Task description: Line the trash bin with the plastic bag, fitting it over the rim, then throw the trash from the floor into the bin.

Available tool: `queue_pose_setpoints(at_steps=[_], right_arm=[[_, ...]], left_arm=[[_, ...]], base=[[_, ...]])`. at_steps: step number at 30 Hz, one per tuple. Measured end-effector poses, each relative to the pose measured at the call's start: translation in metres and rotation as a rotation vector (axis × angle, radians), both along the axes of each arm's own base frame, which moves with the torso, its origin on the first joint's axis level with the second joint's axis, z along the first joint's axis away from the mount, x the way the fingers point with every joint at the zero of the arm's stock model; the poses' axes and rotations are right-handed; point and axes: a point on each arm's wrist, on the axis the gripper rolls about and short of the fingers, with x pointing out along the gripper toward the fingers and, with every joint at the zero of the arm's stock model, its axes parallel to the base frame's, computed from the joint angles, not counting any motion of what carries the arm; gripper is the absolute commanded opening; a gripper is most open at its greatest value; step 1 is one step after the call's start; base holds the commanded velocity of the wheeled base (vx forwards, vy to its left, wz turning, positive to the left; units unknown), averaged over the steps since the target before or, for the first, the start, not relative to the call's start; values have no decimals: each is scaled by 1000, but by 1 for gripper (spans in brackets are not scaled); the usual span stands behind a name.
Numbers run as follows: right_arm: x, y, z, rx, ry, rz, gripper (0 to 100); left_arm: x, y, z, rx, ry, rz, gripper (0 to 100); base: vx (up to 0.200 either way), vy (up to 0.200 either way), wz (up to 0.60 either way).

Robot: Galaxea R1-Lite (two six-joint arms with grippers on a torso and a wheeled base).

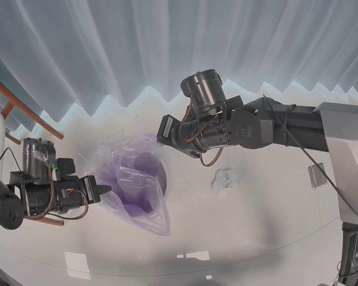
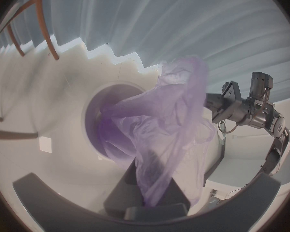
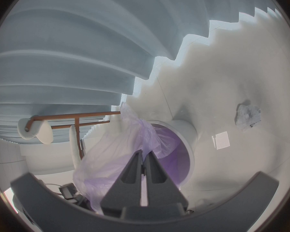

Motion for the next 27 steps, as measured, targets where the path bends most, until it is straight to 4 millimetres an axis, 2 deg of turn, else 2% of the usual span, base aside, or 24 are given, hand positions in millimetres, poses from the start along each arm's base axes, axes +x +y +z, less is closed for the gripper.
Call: queue_pose_setpoints(at_steps=[4, 10, 16, 27], right_arm=[[10, -3, -11, -28, 4, -7, 0], [36, -24, -24, -72, -20, -22, 0], [55, -42, -41, -91, 15, -57, 0], [83, -60, -84, -128, 92, -123, 0]], left_arm=[[19, 11, 4, 85, 2, 9, 0], [36, 36, 3, 137, 34, 72, 0], [41, 48, 2, 110, 42, 77, 0], [42, 50, 2, 121, 47, 97, 0]], base=[[0, 0, 0], [0, 0, 0], [0, 0, 0], [0, 0, 0]])
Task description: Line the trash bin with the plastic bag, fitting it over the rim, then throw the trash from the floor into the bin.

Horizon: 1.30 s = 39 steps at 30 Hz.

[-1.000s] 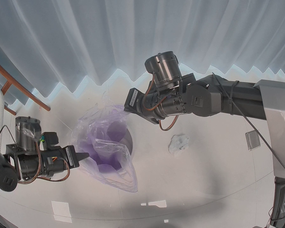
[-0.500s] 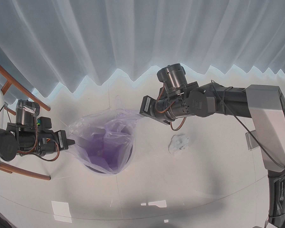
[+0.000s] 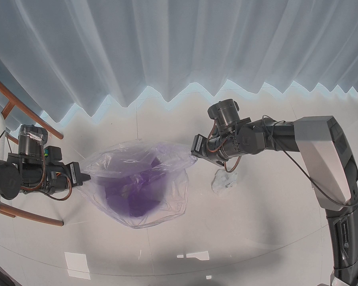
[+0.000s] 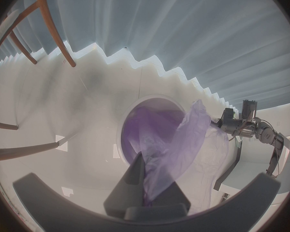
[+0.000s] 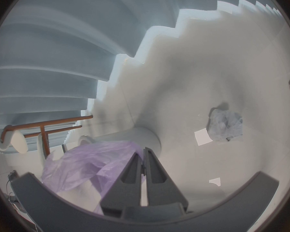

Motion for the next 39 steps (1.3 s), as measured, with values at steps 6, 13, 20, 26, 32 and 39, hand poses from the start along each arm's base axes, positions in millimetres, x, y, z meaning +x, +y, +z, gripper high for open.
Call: queue_pose_setpoints(at_steps=[6, 13, 20, 26, 32, 39], right_arm=[[11, -4, -40, -39, 77, -24, 0], [9, -6, -111, -153, 279, -27, 0], [9, -8, -137, -171, 339, -19, 0], [11, -13, -131, -146, 345, -15, 100], [11, -16, -109, -115, 331, -45, 100], [-9, -25, -52, -110, 408, -99, 100]], left_arm=[[3, 3, 4, 7, -17, 23, 0], [1, -8, 6, 9, -26, -14, 0], [-8, -26, 3, 10, -12, -86, 0], [-14, -37, 0, 13, -2, -131, 0], [-16, -38, 2, 15, -12, -139, 0], [-24, -38, 11, 56, -67, -181, 0]], base=[[0, 0, 0], [0, 0, 0], [0, 0, 0], [0, 0, 0], [0, 0, 0], [0, 0, 0]])
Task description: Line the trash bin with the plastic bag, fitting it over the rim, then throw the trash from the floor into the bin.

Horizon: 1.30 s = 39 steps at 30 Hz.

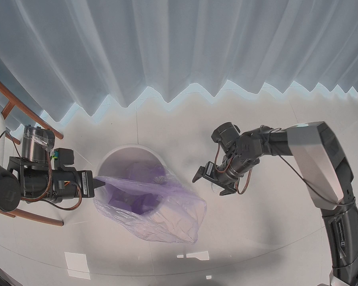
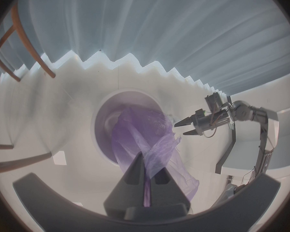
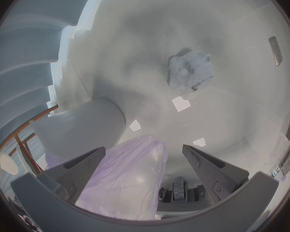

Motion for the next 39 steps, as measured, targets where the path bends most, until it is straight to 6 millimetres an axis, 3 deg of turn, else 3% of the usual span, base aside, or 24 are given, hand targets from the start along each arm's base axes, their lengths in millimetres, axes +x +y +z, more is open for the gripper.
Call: queue_pose_setpoints(at_steps=[7, 15, 22, 31, 39], right_arm=[[-33, -18, 60, -31, 102, -42, 100], [-76, -7, 93, -54, 234, -157, 100], [-96, 7, 93, -123, 285, -354, 100], [-115, 30, 85, -204, 272, -276, 100], [-111, 39, 79, -224, 184, -174, 100]], left_arm=[[-5, 8, 15, 31, -78, 13, 0], [7, 29, 40, 27, -175, 104, 0], [14, 41, 47, 30, -201, 154, 0], [23, 70, 45, 35, -234, 258, 0], [26, 77, 42, 39, -224, 284, 0]], base=[[0, 0, 0], [0, 0, 0], [0, 0, 0], [0, 0, 0], [0, 0, 0]])
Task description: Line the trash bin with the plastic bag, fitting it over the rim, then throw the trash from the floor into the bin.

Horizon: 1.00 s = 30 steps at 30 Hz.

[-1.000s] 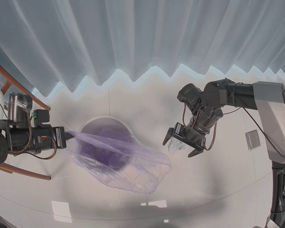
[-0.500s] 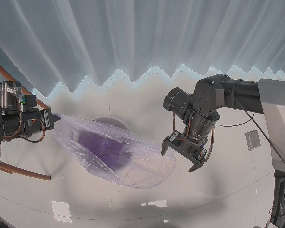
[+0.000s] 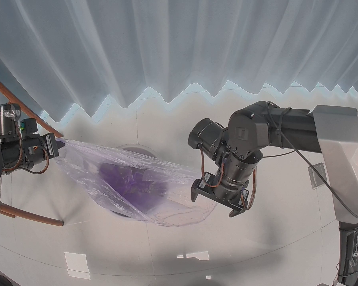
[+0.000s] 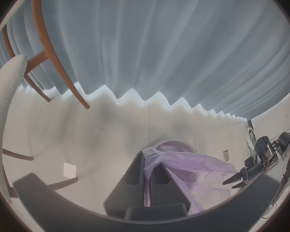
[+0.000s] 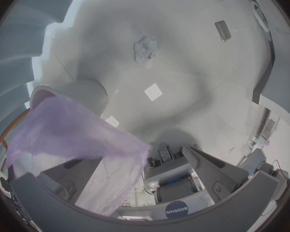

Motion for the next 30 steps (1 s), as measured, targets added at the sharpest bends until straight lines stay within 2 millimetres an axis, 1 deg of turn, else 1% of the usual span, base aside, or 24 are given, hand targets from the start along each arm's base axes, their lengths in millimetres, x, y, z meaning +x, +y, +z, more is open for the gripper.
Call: queue_pose_setpoints(at_steps=[5, 6, 10, 15, 19, 24, 26, 30], right_arm=[[7, 10, -6, 19, -85, 0, 100], [9, 12, -8, 19, -105, -3, 0], [17, 20, -16, 28, -165, -14, 0], [28, 28, -18, 93, -249, 0, 0], [37, 31, -18, 130, -308, 70, 0], [45, 31, -16, 193, -338, 226, 0], [50, 30, -15, 223, -358, 259, 0], [61, 28, -18, 252, -401, 289, 0]], left_arm=[[-1, 1, -2, -1, 8, 2, 0], [-1, 1, -2, -2, 9, 3, 0], [-1, 1, -4, -2, 14, 3, 0], [-1, 2, -4, -4, 15, 4, 0], [-2, 4, -4, -11, 15, -3, 0], [-2, 6, -4, -23, 11, -42, 0], [-3, 6, -6, -6, 11, -56, 0], [0, 7, -9, 87, -7, -101, 0]], base=[[0, 0, 0], [0, 0, 0], [0, 0, 0], [0, 0, 0], [0, 0, 0], [0, 0, 0], [0, 0, 0], [0, 0, 0]])
